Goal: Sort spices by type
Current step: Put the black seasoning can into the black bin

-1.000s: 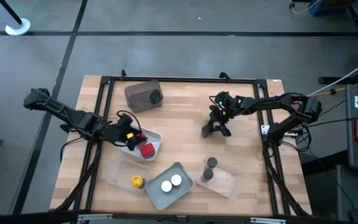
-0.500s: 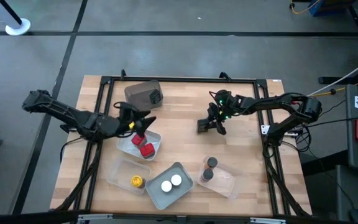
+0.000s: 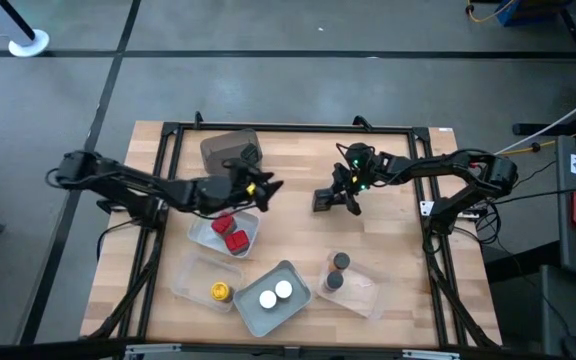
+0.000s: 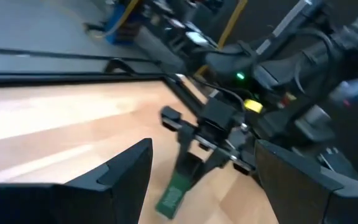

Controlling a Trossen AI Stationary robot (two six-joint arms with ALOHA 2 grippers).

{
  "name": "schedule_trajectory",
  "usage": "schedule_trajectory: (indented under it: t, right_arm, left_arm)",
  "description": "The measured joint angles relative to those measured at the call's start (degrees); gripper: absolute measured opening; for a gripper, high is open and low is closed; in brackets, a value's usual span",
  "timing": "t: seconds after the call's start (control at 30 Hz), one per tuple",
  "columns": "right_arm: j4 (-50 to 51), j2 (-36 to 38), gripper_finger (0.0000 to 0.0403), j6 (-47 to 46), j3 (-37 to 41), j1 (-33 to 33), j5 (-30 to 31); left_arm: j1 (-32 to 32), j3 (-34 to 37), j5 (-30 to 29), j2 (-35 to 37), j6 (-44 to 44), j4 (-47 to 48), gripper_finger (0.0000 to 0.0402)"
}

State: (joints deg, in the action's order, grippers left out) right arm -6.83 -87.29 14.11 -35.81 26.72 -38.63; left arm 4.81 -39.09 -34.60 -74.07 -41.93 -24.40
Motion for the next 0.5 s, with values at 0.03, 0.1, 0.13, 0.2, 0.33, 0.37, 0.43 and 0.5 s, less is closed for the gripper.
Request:
schedule_trajectory:
  t: [0.03,0.1,0.13,0.2,0.33,0.37,0.43,0.5]
  right_arm:
    - [0.0,0.0,0.0123,0.0,0.0,-0.2,0.0]
    - [-0.5,0.0,0.0121,0.0,0.0,-0.9,0.0]
    - [-0.9,0.0,0.0121,0.0,0.0,-1.4,-0.1]
    - [-1.7,0.0,0.0122,0.0,0.0,-2.7,-0.4]
    - [-3.4,0.0,0.0124,-0.5,0.0,-5.6,-0.5]
    - [-3.7,0.0,0.0124,-0.6,0.0,-6.4,-0.5]
    - [-3.8,0.0,0.0125,-1.8,-0.1,-7.9,0.0]
    - [-3.7,0.0,0.0125,-3.6,-0.4,-9.3,1.6]
  left_arm:
    - [-0.5,0.0,1.6,-1.8,1.5,-2.7,0.0265]
    - [-1.3,0.0,4.1,-5.4,4.4,-7.9,0.0265]
    - [-1.7,0.0,5.4,-7.1,5.6,-10.5,0.0265]
    - [-2.5,-0.1,7.8,-10.4,7.7,-14.7,0.0265]
    - [-3.8,-3.6,14.4,-15.7,9.7,-14.8,0.0265]
    - [-3.9,-4.9,16.0,-17.0,10.8,-14.7,0.0265]
    - [-3.9,-8.4,18.2,-19.3,14.0,-13.0,0.0265]
    - [-3.8,-12.3,19.4,-21.3,17.6,-8.5,0.0265]
